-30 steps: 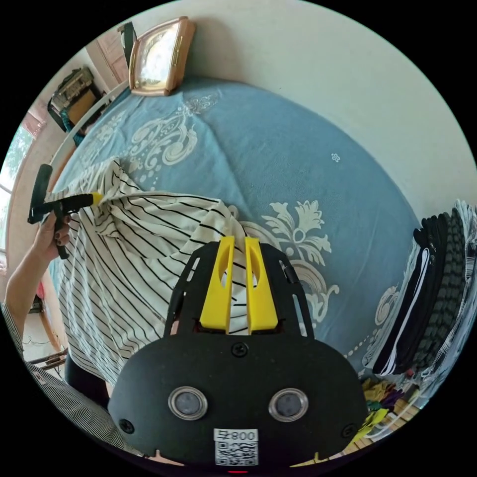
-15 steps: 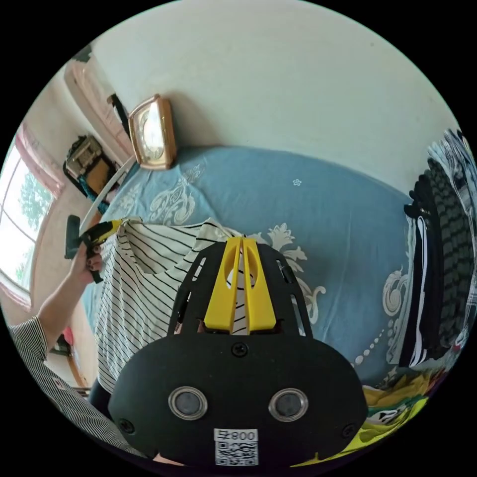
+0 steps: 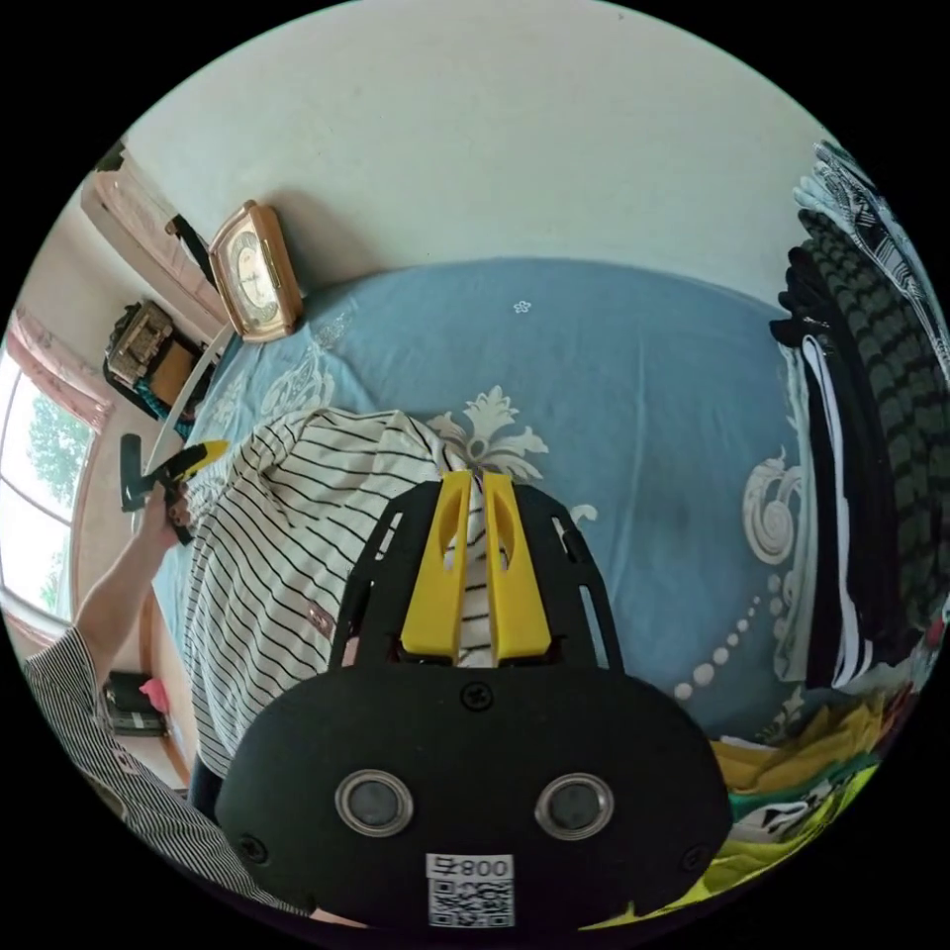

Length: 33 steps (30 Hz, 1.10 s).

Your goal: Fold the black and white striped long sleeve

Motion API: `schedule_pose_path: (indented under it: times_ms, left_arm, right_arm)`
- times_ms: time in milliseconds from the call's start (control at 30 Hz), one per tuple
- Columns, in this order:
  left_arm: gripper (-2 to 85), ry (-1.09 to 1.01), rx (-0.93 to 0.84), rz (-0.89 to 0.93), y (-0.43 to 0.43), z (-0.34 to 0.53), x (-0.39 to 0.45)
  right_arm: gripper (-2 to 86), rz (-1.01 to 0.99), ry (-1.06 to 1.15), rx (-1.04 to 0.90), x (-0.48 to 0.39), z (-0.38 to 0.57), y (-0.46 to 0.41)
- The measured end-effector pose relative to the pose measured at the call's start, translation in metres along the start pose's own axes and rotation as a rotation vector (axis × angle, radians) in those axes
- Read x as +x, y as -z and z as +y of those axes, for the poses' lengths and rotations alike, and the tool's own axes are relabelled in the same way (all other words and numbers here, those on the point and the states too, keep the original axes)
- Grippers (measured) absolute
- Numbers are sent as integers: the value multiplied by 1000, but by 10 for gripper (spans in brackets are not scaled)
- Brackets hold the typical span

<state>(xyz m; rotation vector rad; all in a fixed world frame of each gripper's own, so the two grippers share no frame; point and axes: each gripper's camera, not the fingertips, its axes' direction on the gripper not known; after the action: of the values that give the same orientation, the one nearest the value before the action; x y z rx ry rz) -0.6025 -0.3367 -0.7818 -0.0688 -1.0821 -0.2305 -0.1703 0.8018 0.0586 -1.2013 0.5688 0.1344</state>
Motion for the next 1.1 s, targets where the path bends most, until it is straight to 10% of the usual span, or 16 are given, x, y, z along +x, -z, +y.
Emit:
schedule_pose_path:
  times_ms: [400, 1100]
  left_arm:
    - [10, -90, -108, -331, -33, -2, 31]
    - [77, -119, 70, -312, -20, -11, 85]
  right_arm:
    - [26, 117, 61, -136, -22, -2, -35]
    - [5, 184, -6, -95, -22, -39, -6]
